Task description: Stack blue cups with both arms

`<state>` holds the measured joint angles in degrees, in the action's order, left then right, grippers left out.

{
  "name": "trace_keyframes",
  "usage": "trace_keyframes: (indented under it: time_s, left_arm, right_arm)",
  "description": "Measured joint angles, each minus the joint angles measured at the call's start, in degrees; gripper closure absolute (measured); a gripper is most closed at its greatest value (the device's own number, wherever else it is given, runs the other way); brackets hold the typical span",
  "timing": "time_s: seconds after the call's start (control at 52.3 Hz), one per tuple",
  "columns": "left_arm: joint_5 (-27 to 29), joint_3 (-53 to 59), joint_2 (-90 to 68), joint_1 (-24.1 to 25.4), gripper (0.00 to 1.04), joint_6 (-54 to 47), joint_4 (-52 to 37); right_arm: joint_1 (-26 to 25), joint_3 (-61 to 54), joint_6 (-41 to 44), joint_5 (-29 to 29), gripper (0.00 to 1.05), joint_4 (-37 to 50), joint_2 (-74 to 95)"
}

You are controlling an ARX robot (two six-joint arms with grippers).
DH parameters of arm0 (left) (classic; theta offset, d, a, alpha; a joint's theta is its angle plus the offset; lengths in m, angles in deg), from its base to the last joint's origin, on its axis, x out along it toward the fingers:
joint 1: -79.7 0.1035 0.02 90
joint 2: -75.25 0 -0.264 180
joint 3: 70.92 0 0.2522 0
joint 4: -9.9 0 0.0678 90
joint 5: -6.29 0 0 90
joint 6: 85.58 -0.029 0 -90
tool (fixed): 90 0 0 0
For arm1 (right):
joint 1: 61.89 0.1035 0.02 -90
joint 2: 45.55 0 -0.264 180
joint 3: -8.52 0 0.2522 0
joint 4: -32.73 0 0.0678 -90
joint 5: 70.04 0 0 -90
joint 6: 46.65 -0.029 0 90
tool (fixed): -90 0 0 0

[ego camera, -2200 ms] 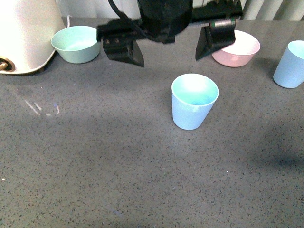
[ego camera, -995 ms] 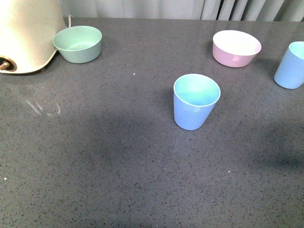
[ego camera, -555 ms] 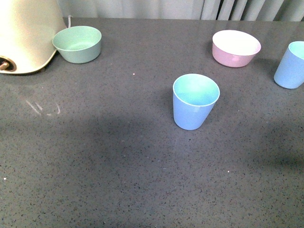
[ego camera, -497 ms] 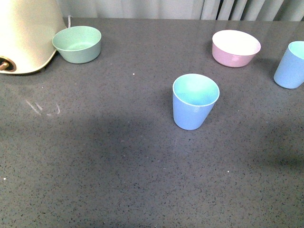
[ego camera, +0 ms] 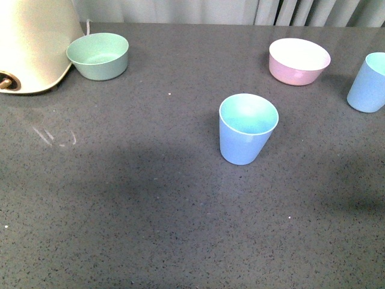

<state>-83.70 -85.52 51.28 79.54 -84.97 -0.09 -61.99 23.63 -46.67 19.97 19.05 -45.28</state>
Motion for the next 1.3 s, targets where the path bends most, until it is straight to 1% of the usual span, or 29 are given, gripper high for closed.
trace_keyframes:
  time_s: [0.306, 0.612, 0.67, 0.708, 1.014, 1.052, 1.186, 1.205, 1.301]
  left_arm:
    - [0.0, 0.0, 8.3, 0.0, 1.03, 0.0, 8.0]
    - [0.0, 0.0, 14.3, 0.0, 1.03, 0.0, 14.0]
    - [0.0, 0.0, 19.6, 0.0, 1.03, 0.0, 21.3]
    - [0.0, 0.0, 21.4, 0.0, 1.03, 0.0, 22.9]
    - [0.0, 0.0, 23.2, 0.0, 1.03, 0.0, 23.7]
    - [0.0, 0.0, 23.2, 0.0, 0.97, 0.0, 23.7]
    - [0.0, 0.0, 23.2, 0.0, 0.66, 0.0, 23.7]
    - [0.0, 0.0, 23.2, 0.0, 0.64, 0.0, 23.7]
    - [0.0, 0.0, 23.2, 0.0, 0.46, 0.0, 23.7]
  right_arm:
    - [0.0, 0.0, 0.0, 0.0, 0.09, 0.0, 0.0]
    - [0.0, 0.0, 0.0, 0.0, 0.09, 0.0, 0.0]
    - [0.0, 0.0, 0.0, 0.0, 0.09, 0.0, 0.0]
    - [0.0, 0.0, 0.0, 0.0, 0.09, 0.0, 0.0]
    - [0.0, 0.0, 0.0, 0.0, 0.09, 0.0, 0.0]
    - [0.0, 0.0, 0.0, 0.0, 0.09, 0.0, 0.0]
    - [0.0, 0.0, 0.0, 0.0, 0.09, 0.0, 0.0]
    - [0.0, 0.0, 0.0, 0.0, 0.09, 0.0, 0.0]
    - [0.0, 0.0, 0.0, 0.0, 0.09, 0.0, 0.0]
